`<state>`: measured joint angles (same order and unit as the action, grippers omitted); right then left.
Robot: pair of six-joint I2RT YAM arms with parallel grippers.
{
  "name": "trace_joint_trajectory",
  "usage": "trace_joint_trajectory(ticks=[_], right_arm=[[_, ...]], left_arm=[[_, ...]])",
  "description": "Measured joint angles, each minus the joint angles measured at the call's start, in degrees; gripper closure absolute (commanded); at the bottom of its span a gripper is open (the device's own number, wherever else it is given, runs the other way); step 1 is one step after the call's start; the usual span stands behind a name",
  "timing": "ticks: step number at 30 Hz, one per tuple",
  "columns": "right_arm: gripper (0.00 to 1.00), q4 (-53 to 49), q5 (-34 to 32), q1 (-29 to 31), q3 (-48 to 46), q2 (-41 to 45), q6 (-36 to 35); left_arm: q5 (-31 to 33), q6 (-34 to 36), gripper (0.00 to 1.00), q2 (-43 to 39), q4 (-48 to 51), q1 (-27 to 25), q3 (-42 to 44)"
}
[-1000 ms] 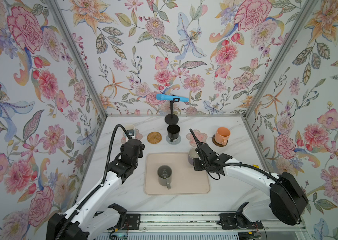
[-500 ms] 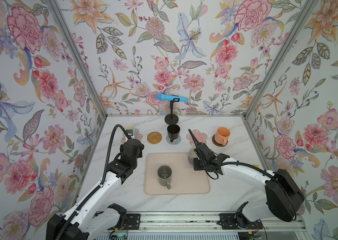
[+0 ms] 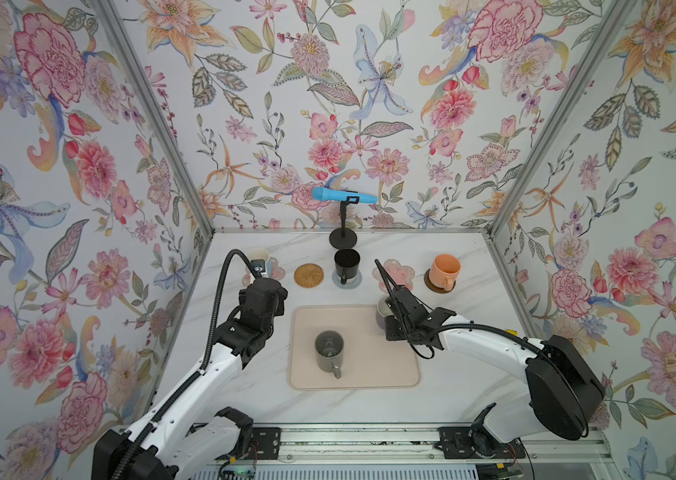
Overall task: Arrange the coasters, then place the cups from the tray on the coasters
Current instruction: 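Close the right gripper on the lavender mug's rim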
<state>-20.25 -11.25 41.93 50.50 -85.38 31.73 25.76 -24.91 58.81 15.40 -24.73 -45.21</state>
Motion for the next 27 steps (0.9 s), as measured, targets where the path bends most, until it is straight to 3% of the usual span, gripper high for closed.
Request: trace_joint_trajectory(ticks=[12,17,19,20,23,27], right_arm=[[0.80,0.2,-1.5,0.7,0.0,-0.7,0.6],[0.73,0.7,-1.8,0.9,0.0,-1.0,0.5],[0.86,0.8,-1.8,1.1,0.0,-1.5,0.2],[0.86,0.9,-2.0,1.2,0.0,-1.7,0.2],[0.79,1.5,-2.1,1.4,0.0,-2.0,0.3],[0.77,1.5,-2.3,1.6,0.1,-3.1,0.3]], left_arm=[[-0.1,0.0,0.38,0.0,0.0,0.2,0.0],[-0.2,0.0,0.38,0.1,0.0,0.4,0.0],[-0.2,0.0,0.38,0.1,0.0,0.5,0.0],[-0.3,0.0,0.38,0.1,0.0,0.5,0.0],[-0.3,0.0,0.38,0.1,0.0,0.7,0.0],[-0.3,0.0,0.38,0.1,0.0,0.8,0.0]])
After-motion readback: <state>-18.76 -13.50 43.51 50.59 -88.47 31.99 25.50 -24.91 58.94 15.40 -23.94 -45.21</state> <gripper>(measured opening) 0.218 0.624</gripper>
